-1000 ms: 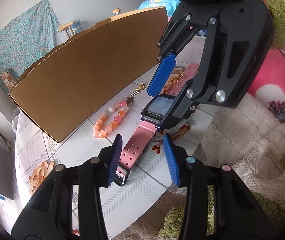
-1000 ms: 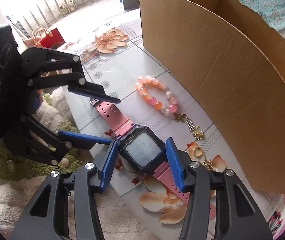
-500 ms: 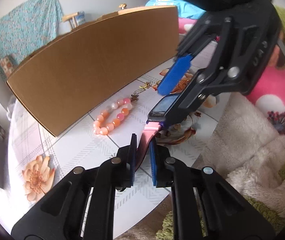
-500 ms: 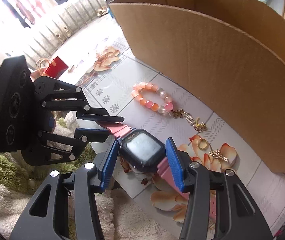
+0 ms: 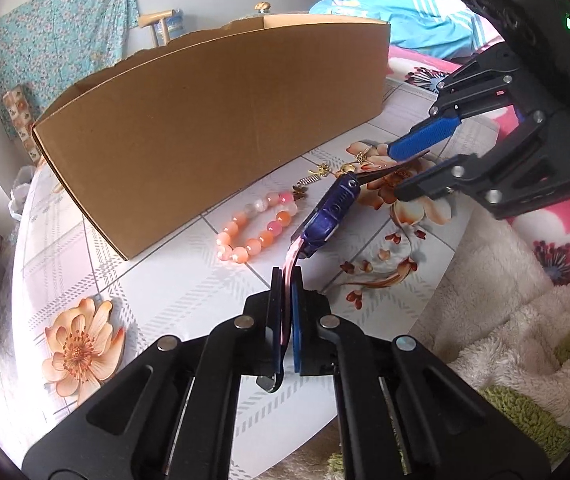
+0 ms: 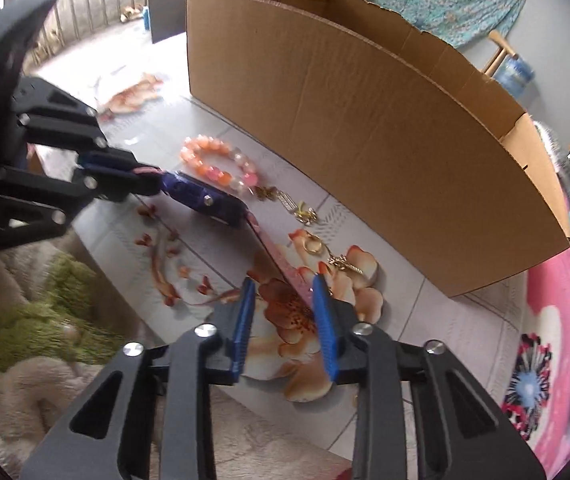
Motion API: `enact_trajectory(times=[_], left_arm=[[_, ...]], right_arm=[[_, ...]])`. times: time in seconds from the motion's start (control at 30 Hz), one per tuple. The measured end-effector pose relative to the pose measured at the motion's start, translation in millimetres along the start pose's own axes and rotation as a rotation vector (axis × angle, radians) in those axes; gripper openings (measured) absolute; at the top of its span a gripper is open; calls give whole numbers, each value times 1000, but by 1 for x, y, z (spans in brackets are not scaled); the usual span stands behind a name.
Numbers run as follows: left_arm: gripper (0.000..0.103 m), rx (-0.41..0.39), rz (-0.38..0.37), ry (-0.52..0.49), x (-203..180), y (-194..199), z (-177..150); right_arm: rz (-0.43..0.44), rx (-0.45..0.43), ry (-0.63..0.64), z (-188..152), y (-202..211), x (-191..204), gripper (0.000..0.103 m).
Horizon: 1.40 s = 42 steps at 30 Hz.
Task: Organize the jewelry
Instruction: 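Lift the watch with both grippers and carry it over the box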
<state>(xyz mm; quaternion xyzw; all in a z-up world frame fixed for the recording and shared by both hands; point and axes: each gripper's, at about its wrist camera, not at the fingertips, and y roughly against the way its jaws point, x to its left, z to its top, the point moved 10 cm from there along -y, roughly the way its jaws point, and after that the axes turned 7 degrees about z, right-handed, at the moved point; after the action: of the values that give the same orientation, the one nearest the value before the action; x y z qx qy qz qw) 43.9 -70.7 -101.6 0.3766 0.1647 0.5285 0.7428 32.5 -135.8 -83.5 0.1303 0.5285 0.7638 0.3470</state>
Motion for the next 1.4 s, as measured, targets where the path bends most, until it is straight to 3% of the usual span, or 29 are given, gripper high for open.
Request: enact_trajectory(times=[0.2, 0.47, 0.73, 0.87, 1.03, 1.13, 1.27, 1.4], left_arm=[[3, -22, 25, -21, -3, -2, 2], [2, -98, 101, -56, -1, 19, 12], [2, -200, 129, -50, 9, 49, 41], [2, -249, 90, -30, 20, 70, 70], [2, -262, -26, 37, 55, 76, 126], [2, -166, -97, 74, 78, 52, 156], [2, 53, -235, 136, 93, -4, 182], [2, 263, -328, 210, 101, -61, 178]], right_arm=[[-158, -18, 28, -2, -3, 0, 10], [-485, -121, 174, 8, 22, 33, 5], [-548, -235, 96, 15, 53, 22, 4], [-508, -327, 28, 38, 80, 4, 4], [-264, -419, -126, 77, 112, -46, 3], [-128, -383, -184, 101, 105, -86, 3], [42, -204, -246, 115, 61, -123, 3], [95, -52, -288, 128, 17, -159, 3]])
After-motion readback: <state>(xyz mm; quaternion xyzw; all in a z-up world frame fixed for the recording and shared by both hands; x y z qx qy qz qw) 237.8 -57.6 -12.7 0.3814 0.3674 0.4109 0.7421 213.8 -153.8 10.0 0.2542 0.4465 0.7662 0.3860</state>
